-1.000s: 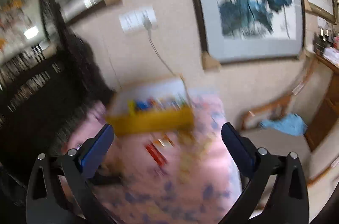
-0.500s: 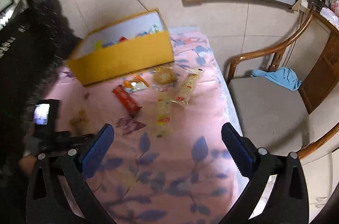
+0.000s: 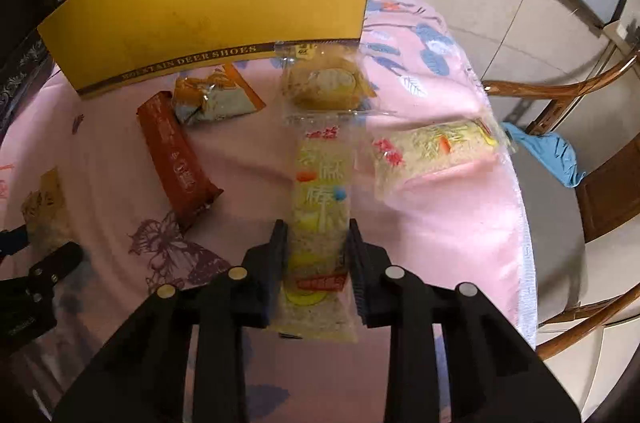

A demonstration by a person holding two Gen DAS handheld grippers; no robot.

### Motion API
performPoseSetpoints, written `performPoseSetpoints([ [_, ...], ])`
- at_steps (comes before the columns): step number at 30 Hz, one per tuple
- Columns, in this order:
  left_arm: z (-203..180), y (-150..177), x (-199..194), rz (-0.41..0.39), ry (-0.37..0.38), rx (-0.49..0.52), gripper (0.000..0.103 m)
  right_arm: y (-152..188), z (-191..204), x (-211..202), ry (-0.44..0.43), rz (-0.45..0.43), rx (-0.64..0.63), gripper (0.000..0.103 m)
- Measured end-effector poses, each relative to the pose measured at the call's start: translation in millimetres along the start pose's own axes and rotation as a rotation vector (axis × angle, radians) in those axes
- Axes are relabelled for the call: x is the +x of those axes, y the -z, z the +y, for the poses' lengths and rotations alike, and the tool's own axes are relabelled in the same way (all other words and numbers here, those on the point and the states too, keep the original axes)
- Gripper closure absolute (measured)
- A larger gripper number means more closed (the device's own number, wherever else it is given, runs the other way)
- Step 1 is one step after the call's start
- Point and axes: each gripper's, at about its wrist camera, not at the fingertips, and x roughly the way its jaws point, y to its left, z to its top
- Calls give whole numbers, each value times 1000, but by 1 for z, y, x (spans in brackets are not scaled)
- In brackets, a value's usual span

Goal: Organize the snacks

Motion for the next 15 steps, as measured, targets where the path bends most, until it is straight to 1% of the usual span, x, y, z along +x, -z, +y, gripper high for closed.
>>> performPoseSetpoints([
  [1, 0, -1, -2, -9, 2, -4, 48, -1, -1, -4, -14, -7, 11, 73],
  [2, 3, -2, -8, -13, 45, -15, 59, -2, -2, -11, -19, -22, 16, 73],
  [3, 4, -4, -12, -16, 63, -23, 67, -4, -1, -20, -14, -44, 9, 73],
  [5, 6, -5, -18, -12, 89, -28, 72, -4, 2, -37, -28, -77, 2, 73],
  [8, 1, 0, -32, -29, 103, 9, 78, 0, 4, -62, -79, -102, 22, 73],
  [9, -2, 4, -38, -39, 106, 20, 78, 2, 3, -71, -101, -108, 37, 73],
  [11, -7, 6, -46, -49, 96, 46, 79, 7, 8, -86, -96, -114, 22, 73],
  [12, -9, 8, -52, -58, 86, 58, 79, 8, 12, -96, -85, -139, 0, 74],
  [13, -10, 11, -59, -68, 77, 64, 79, 9, 14, -105, -84, -162, -11, 77],
  [15, -9, 14, -75, -91, 72, 67, 79, 7, 12, -124, -96, -213, -1, 78],
])
